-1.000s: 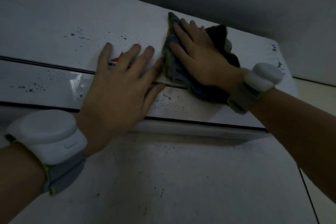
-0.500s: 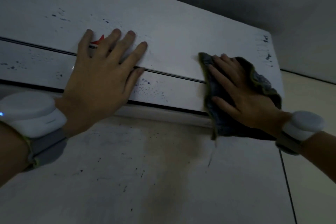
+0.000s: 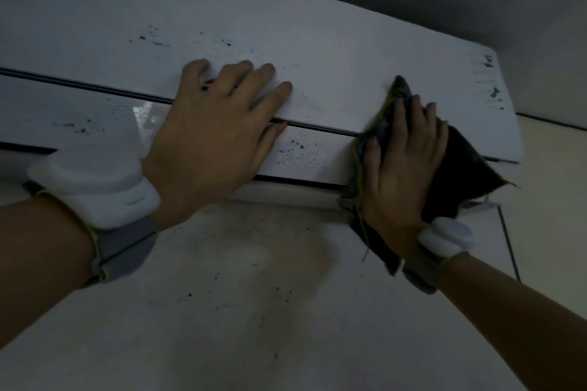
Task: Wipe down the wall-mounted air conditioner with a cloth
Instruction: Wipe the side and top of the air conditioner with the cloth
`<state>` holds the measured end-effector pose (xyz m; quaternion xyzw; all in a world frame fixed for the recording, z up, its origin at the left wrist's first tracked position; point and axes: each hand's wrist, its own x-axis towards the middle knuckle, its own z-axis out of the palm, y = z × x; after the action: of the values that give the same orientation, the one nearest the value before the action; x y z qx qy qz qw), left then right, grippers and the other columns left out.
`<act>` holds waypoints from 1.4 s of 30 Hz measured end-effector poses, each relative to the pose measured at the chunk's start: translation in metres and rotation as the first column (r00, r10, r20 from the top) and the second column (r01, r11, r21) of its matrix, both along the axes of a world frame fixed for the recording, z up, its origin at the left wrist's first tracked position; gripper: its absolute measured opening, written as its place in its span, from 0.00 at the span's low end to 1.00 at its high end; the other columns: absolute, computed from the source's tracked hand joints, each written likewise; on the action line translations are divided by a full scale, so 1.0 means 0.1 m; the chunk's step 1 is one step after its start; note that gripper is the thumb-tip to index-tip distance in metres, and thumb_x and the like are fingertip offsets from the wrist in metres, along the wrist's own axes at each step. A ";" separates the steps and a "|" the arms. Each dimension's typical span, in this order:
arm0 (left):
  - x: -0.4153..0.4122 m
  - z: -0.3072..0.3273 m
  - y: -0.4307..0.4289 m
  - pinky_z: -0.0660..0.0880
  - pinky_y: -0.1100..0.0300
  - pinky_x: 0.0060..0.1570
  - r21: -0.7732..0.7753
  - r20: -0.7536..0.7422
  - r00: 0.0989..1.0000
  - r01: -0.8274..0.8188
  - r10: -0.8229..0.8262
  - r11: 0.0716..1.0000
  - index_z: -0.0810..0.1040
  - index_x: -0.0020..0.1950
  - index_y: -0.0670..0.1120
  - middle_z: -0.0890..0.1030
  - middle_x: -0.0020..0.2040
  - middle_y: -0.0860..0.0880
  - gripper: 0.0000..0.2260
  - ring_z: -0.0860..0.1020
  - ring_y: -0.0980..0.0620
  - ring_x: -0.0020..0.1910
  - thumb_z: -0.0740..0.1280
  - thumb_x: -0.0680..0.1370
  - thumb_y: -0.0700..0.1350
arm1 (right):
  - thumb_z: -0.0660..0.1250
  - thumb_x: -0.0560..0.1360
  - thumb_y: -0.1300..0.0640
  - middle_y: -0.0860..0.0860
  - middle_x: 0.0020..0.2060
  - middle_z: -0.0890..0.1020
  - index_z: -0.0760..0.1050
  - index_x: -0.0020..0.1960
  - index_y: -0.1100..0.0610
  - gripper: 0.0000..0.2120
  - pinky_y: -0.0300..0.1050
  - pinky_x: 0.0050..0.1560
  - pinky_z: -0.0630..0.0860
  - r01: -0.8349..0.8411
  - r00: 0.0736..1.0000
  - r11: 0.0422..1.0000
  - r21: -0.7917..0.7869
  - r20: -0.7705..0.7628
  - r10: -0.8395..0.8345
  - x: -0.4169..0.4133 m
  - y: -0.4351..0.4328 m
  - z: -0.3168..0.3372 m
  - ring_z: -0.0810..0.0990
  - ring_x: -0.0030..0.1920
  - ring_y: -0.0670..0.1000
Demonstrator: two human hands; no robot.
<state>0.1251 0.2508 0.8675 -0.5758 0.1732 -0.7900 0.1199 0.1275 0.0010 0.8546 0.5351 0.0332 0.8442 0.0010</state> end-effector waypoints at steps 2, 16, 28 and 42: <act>0.01 -0.04 0.13 0.61 0.34 0.68 -0.010 0.007 1.000 -0.007 0.007 1.000 0.65 0.76 0.44 0.67 0.76 0.40 0.26 0.68 0.39 0.72 0.49 0.85 0.58 | 0.50 0.81 0.49 0.61 0.76 0.62 0.61 0.76 0.62 0.27 0.63 0.76 0.49 -0.008 1.000 1.000 -0.026 0.010 0.008 0.04 0.29 0.01 0.55 0.77 0.62; 0.10 0.01 0.56 0.54 0.28 0.70 -0.045 -0.073 0.996 -0.057 0.054 0.997 0.59 0.79 0.45 0.63 0.78 0.41 0.28 0.62 0.38 0.76 0.46 0.84 0.60 | 0.47 0.82 0.45 0.54 0.78 0.58 0.56 0.78 0.56 0.27 0.55 0.78 0.48 0.055 0.984 0.969 -0.240 -0.152 -0.093 -0.14 0.86 0.26 0.52 0.79 0.55; 0.18 -0.07 0.45 0.61 0.34 0.70 -0.107 0.016 0.999 0.042 -0.041 0.993 0.64 0.77 0.45 0.69 0.75 0.42 0.26 0.66 0.39 0.74 0.49 0.85 0.58 | 0.43 0.84 0.46 0.56 0.79 0.52 0.49 0.79 0.58 0.28 0.57 0.76 0.45 0.091 0.879 0.975 -0.205 -0.443 -0.175 -0.40 0.90 1.86 0.48 0.78 0.60; 0.36 -0.09 0.33 0.54 0.34 0.73 -0.168 0.050 0.987 0.161 -0.155 0.972 0.62 0.78 0.46 0.65 0.77 0.42 0.25 0.62 0.39 0.76 0.50 0.85 0.57 | 0.51 0.82 0.44 0.56 0.79 0.54 0.52 0.79 0.58 0.30 0.57 0.77 0.47 0.130 0.929 0.847 -0.516 -0.235 -0.286 -0.35 0.26 0.39 0.50 0.79 0.56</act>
<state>0.1608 0.2840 0.8588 -0.5536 0.1476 -0.8195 0.0096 0.0926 0.0273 0.8935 0.6402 0.1879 0.7103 0.2244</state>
